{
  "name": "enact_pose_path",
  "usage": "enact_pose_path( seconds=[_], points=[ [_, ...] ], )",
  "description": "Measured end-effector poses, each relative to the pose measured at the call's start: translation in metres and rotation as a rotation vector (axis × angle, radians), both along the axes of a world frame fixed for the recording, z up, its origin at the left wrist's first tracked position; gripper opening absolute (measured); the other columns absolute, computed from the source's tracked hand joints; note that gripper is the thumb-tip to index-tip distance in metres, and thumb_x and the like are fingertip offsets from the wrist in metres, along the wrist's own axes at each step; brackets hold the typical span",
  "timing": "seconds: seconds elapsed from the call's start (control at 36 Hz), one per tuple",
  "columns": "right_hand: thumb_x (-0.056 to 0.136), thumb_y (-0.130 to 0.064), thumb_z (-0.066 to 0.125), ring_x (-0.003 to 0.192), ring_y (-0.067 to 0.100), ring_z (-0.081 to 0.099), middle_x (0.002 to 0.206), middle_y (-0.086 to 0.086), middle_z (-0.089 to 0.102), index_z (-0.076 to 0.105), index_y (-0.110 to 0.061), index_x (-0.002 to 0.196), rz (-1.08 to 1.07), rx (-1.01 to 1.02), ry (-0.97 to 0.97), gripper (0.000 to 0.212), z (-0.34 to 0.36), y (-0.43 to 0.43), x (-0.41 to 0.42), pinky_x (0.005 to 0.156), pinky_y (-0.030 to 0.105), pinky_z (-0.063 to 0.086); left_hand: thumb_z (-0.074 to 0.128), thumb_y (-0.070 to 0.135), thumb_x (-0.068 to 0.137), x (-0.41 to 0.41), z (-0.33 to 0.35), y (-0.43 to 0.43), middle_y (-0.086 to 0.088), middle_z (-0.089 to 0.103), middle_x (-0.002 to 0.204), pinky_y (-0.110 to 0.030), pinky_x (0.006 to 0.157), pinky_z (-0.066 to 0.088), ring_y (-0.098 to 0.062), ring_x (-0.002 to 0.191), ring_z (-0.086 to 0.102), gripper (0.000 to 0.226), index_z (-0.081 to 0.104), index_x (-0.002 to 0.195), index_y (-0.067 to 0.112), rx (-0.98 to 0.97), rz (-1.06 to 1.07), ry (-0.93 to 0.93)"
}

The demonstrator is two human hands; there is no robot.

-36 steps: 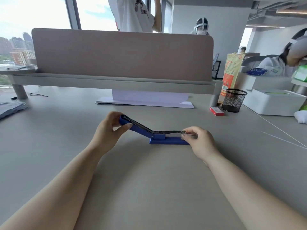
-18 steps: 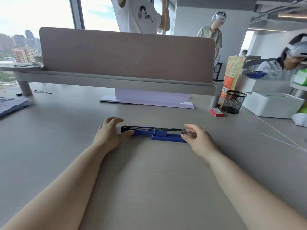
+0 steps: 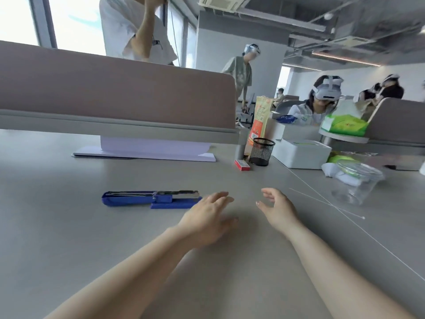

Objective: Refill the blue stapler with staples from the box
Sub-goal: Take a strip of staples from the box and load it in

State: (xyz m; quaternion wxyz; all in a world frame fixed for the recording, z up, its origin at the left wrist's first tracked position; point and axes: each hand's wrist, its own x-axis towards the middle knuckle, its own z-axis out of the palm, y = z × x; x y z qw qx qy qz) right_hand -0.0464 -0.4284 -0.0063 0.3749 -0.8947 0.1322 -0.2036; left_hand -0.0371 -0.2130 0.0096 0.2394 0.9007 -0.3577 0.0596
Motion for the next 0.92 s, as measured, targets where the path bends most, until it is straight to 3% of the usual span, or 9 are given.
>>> enact_pose_path(
  seconds=[0.19,0.36,0.5,0.61,0.92],
  points=[
    [0.082,-0.031,0.062,0.119,0.026,0.054,0.127,0.008,0.06,0.056,-0.016,0.119,-0.047,-0.088,-0.008,0.041,-0.007,-0.035,0.038,0.101,0.037,0.043,0.017,0.063,0.087,0.033,-0.018,-0.049,0.006,0.001,0.158,-0.038,0.119,-0.001,-0.012,0.145,-0.002,0.069,0.008,0.146,0.028,0.329,0.085,0.05],
    [0.088,-0.034,0.052,0.125,0.03,0.047,0.136,0.012,0.053,0.049,-0.014,0.129,-0.003,-0.186,0.036,0.046,0.0,-0.056,0.102,0.104,0.036,0.037,0.013,0.064,0.087,0.034,-0.021,-0.048,0.011,-0.005,0.157,-0.034,0.118,-0.004,-0.007,0.143,-0.009,0.07,0.0,0.146,0.03,0.326,0.085,0.035],
    [0.091,-0.042,0.041,0.143,0.024,0.02,0.157,-0.001,0.023,0.024,-0.023,0.144,0.119,-0.431,0.14,0.059,0.002,-0.054,0.154,0.115,0.04,0.021,0.013,0.065,0.086,0.033,-0.021,-0.048,0.014,-0.008,0.157,-0.031,0.117,-0.006,-0.004,0.142,-0.011,0.07,-0.001,0.146,0.032,0.313,0.098,0.009],
    [0.092,-0.051,0.029,0.147,0.021,0.0,0.159,-0.008,0.005,0.01,-0.028,0.147,0.212,-0.542,0.256,0.062,0.001,-0.05,0.175,0.119,0.043,0.006,0.014,0.066,0.086,0.034,-0.021,-0.049,0.016,-0.008,0.156,-0.03,0.117,-0.007,-0.003,0.142,-0.012,0.07,-0.002,0.145,0.033,0.311,0.107,0.007],
    [0.092,-0.051,0.03,0.147,0.02,0.004,0.158,-0.007,0.017,0.021,-0.027,0.144,0.2,-0.508,0.293,0.058,0.003,-0.038,0.121,0.118,0.045,0.008,0.016,0.066,0.086,0.034,-0.018,-0.048,0.014,-0.002,0.157,-0.031,0.118,-0.003,-0.004,0.143,-0.006,0.069,0.003,0.146,0.033,0.317,0.093,0.034]
  ],
)
